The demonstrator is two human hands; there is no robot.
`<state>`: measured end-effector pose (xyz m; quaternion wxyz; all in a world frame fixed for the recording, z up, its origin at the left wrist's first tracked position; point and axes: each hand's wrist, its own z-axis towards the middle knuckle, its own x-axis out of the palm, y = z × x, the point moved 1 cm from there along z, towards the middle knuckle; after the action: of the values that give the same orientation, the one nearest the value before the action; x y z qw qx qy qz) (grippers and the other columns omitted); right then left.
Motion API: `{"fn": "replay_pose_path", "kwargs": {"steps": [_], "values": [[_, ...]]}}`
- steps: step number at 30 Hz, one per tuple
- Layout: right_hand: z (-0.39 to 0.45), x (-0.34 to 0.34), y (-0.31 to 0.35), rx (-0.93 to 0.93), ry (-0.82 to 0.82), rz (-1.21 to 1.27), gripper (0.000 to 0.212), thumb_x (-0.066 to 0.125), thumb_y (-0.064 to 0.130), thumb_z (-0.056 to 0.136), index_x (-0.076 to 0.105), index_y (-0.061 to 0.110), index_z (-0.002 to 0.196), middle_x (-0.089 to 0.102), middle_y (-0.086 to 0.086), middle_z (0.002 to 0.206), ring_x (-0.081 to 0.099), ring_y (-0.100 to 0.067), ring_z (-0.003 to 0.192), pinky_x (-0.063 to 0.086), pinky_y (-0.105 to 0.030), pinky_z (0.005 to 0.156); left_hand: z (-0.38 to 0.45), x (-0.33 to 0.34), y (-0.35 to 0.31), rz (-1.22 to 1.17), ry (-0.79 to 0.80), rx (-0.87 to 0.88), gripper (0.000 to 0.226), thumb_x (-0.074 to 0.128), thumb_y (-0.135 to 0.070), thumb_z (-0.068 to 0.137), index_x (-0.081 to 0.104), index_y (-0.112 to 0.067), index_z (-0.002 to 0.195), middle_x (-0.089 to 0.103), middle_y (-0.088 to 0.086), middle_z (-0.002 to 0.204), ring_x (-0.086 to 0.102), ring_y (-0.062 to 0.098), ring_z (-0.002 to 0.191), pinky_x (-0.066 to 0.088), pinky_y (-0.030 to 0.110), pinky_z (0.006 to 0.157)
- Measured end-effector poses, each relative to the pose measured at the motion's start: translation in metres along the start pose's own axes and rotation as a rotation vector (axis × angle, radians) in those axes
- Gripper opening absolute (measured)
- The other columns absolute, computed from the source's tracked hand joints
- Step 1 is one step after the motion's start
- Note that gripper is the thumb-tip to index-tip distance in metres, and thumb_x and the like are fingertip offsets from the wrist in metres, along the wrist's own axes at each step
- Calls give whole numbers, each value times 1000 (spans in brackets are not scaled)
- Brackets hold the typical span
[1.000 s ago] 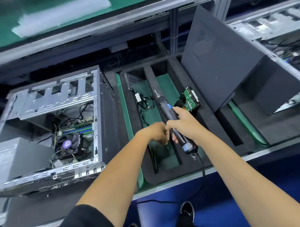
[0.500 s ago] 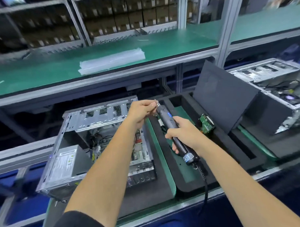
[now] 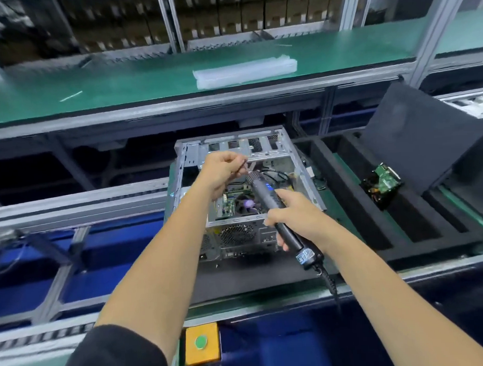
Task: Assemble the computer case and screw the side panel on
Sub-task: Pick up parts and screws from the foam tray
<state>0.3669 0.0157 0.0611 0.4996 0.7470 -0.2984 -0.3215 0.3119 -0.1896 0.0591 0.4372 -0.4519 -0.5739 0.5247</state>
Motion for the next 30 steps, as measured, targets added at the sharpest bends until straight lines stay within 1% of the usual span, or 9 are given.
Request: {"fn": "replay_pose_path", "kwargs": {"steps": [5,10,13,15,18,22,24,27,30], "values": [[-10,19,-7,-7,-12,38,44,62,0,86,46,12,126,58,-15,81,56,-28,48,49,-34,44,-13,-16,6,-14,102,-88,14,52,-5,95,62,-3,86,63,-2,58,57,3,50,48,12,50],[-16,21,-14,-14,-30,120,47,62,-2,85,47,11,128,58,-13,80,55,-26,46,48,-33,42,-21,-6,13,-212,137,-174,19,50,-7,97,63,-6,83,59,1,65,56,3,50,49,13,49],[-19,18,-24,22,-35,110,57,63,-2,84,43,16,135,58,-14,80,56,-26,46,48,-32,43,-21,-1,16,-108,181,-178,16,51,-7,96,63,-5,85,61,2,67,57,5,52,49,15,50],[-23,17,-30,15,-24,104,49,63,-1,83,50,16,127,56,-15,79,56,-26,46,49,-33,43,-22,-1,18,-27,213,-188,14,53,-8,94,65,-3,87,65,2,67,59,6,55,51,15,52],[-28,18,-38,10,-24,145,43,67,8,74,52,32,107,60,-17,86,57,-27,47,50,-34,44,-23,2,20,43,252,-195,17,52,-9,95,68,-5,88,68,-1,68,60,6,59,51,16,55],[-28,17,-53,41,-50,175,73,68,13,69,42,29,135,66,-7,78,59,-27,49,51,-34,47,-24,8,22,121,291,-166,15,55,-11,94,70,-9,94,72,4,89,64,8,70,55,20,70],[-29,15,-58,41,-53,162,82,68,14,71,36,24,146,63,-5,83,60,-27,50,51,-33,47,-25,8,22,150,241,-117,13,57,-17,93,69,-12,95,71,3,95,65,8,75,54,21,73],[-32,14,-66,38,-48,148,84,68,14,72,33,17,149,60,-5,88,60,-27,50,51,-32,48,-28,6,24,201,20,-44,21,52,-26,96,68,-15,90,70,1,89,63,11,80,51,22,69],[-38,17,-76,45,-27,156,76,66,12,75,37,21,144,60,-7,86,59,-26,49,51,-33,47,-30,3,33,457,-132,48,28,46,-24,99,67,-14,84,68,0,83,60,10,71,45,21,60]]}}
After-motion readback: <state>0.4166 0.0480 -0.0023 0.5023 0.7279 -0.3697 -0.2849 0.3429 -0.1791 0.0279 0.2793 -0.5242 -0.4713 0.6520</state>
